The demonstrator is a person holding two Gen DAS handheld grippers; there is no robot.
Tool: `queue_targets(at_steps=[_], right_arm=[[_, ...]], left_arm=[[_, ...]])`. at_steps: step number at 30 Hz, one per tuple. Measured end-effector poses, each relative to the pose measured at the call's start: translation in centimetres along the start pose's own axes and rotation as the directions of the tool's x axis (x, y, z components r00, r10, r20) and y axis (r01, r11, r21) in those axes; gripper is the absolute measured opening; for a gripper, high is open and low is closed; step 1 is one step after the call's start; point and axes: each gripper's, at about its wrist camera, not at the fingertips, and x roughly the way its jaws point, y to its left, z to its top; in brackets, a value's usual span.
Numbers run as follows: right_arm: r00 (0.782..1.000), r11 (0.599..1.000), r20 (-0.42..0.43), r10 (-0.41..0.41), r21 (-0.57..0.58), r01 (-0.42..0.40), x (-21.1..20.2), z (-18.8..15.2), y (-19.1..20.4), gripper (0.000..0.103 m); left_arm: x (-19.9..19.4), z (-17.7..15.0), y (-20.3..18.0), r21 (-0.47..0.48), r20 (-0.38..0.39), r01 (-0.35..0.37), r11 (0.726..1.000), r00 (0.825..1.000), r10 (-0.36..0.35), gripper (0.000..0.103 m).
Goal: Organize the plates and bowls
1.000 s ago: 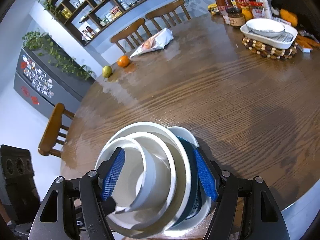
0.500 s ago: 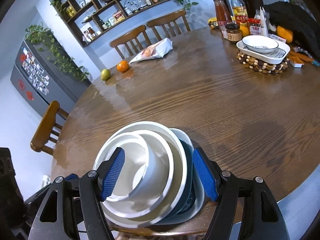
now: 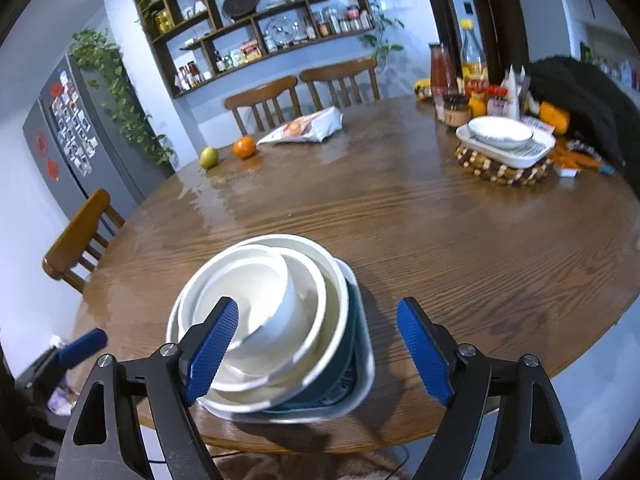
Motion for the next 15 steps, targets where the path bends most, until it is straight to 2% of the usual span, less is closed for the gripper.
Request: queue_targets(at_steps=[5, 11, 15], right_arm=[[0.998, 0.999, 0.058, 0.004, -0.046, -0.002, -0.5, -1.6, -0.1, 0.085], [0.995, 0.998, 0.097, 0.032, -0.047, -0.027, -0.8, -3.0, -0.9, 0.085], [0.991, 0.997, 0.135, 0.009, -0.076, 0.001, -1.4, -3.6, -0.9, 0.085]], left_arm=[[0.5, -1.7, 0.4, 0.004, -0.001, -0.039, 0.999, 0.999, 0.039, 0.102], [1.3, -3.1, 0.4, 0.006, -0.021, -0.067, 0.998, 0.998, 0.067, 0.102], [1.5, -3.5, 0.2, 0.008, -0.029, -0.065, 0.998, 0.997, 0.066, 0.102]])
